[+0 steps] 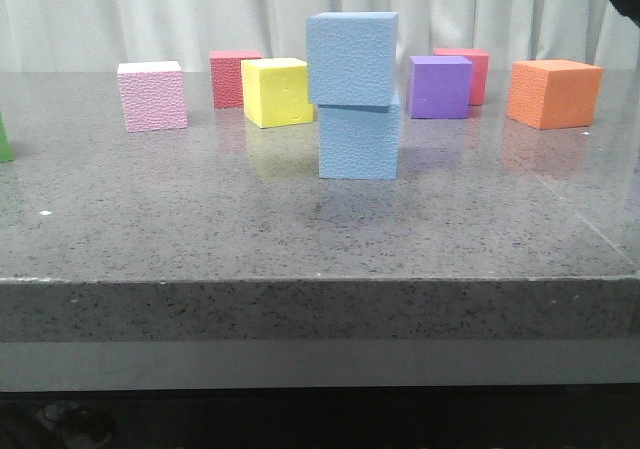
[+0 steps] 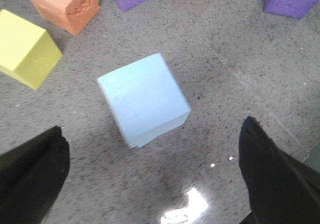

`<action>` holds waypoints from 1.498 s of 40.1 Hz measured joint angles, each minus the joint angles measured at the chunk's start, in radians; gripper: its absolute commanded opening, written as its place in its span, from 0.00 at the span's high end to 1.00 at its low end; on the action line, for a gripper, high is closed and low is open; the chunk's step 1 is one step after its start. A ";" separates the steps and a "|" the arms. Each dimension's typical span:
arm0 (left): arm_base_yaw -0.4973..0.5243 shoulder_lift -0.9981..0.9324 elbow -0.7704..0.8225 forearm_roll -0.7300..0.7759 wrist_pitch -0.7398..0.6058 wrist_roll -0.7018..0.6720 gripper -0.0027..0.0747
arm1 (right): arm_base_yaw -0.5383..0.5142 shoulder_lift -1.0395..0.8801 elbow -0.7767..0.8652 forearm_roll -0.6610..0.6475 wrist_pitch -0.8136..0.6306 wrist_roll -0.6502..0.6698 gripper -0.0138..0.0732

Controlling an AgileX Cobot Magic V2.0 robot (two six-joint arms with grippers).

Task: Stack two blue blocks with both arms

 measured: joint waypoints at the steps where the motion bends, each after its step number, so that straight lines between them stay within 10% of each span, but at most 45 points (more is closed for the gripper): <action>1: 0.014 -0.021 0.024 0.000 -0.015 0.015 0.11 | 0.000 0.000 0.000 0.000 0.000 0.000 0.09; 23: 0.141 -0.651 0.759 -0.100 -0.251 0.203 0.11 | 0.000 0.000 0.000 0.000 0.000 0.000 0.09; 42: 0.141 -0.889 0.961 -0.112 -0.301 0.205 0.14 | 0.000 -0.094 0.014 0.016 0.007 0.001 0.19; 54: 0.141 -0.889 0.963 -0.112 -0.302 0.207 0.69 | 0.000 -0.237 0.062 0.025 0.019 0.001 0.92; 60: 0.141 -0.889 0.963 -0.112 -0.302 0.207 0.99 | 0.000 -0.239 0.067 0.026 0.033 0.001 0.92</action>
